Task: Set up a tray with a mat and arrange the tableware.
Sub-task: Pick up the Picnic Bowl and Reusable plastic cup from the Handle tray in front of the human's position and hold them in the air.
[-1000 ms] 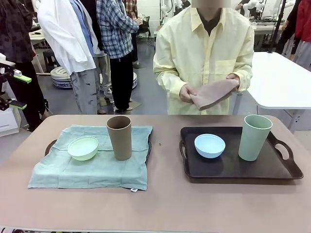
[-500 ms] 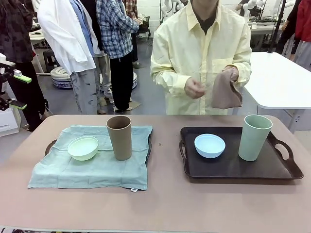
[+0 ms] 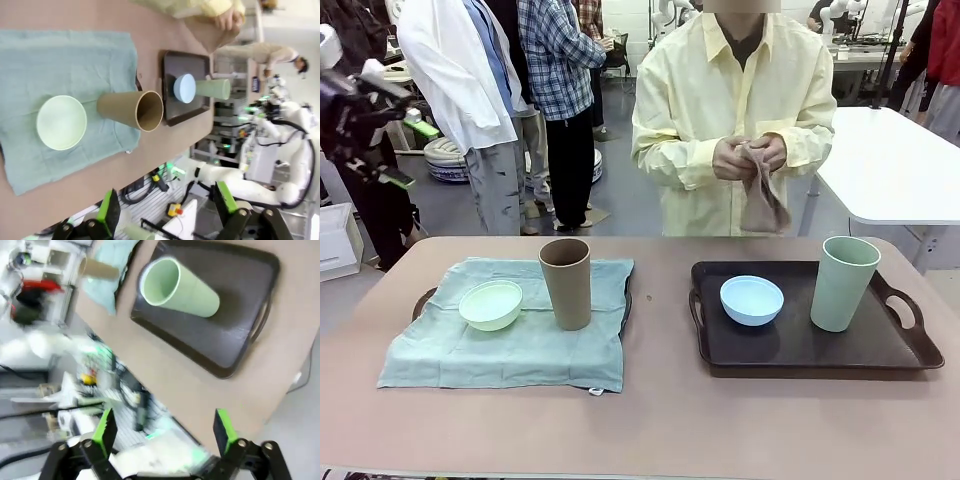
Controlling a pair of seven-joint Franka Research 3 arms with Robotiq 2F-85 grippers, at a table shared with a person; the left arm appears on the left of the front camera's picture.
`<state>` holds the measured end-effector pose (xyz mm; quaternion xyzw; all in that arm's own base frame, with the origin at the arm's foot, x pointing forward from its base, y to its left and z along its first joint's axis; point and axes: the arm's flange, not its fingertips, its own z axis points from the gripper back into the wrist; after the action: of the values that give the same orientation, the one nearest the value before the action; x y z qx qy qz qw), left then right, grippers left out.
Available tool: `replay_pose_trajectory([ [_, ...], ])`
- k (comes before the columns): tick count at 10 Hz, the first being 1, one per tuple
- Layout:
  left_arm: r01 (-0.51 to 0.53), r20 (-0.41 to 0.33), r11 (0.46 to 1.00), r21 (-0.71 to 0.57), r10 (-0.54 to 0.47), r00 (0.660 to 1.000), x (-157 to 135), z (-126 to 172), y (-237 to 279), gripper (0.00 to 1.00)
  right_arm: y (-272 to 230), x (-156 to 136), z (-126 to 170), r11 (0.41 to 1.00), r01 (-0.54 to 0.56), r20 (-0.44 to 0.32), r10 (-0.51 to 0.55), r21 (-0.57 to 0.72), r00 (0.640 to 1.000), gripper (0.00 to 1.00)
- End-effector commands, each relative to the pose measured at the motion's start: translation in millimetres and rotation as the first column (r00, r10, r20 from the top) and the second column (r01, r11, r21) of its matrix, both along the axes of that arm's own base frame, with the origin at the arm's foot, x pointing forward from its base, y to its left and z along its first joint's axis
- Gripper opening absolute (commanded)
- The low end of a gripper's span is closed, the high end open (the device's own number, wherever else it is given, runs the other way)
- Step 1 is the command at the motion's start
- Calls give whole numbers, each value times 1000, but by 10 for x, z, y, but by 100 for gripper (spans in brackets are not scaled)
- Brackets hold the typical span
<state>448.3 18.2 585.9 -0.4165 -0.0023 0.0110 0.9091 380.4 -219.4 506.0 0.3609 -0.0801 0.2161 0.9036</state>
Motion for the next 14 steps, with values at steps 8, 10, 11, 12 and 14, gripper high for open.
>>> replay_pose_trajectory([
  [8,17,14,920,392,-24,1000,272,96,-1902,100,97,12,-145,973,-187,445,227,-133,866,100],
  [10,32,15,933,358,-40,999,146,60,-1834,100,95,22,-32,981,-131,432,181,-142,884,100],
  [11,32,15,933,358,-40,999,146,60,-1834,100,95,22,-32,981,-131,432,181,-142,884,100],
  [12,32,15,933,358,-40,999,146,60,-1834,100,95,22,-32,981,-131,432,181,-142,884,100],
  [14,33,10,936,351,-39,999,207,51,-1869,100,100,11,-54,979,-148,440,197,-142,876,100],
])
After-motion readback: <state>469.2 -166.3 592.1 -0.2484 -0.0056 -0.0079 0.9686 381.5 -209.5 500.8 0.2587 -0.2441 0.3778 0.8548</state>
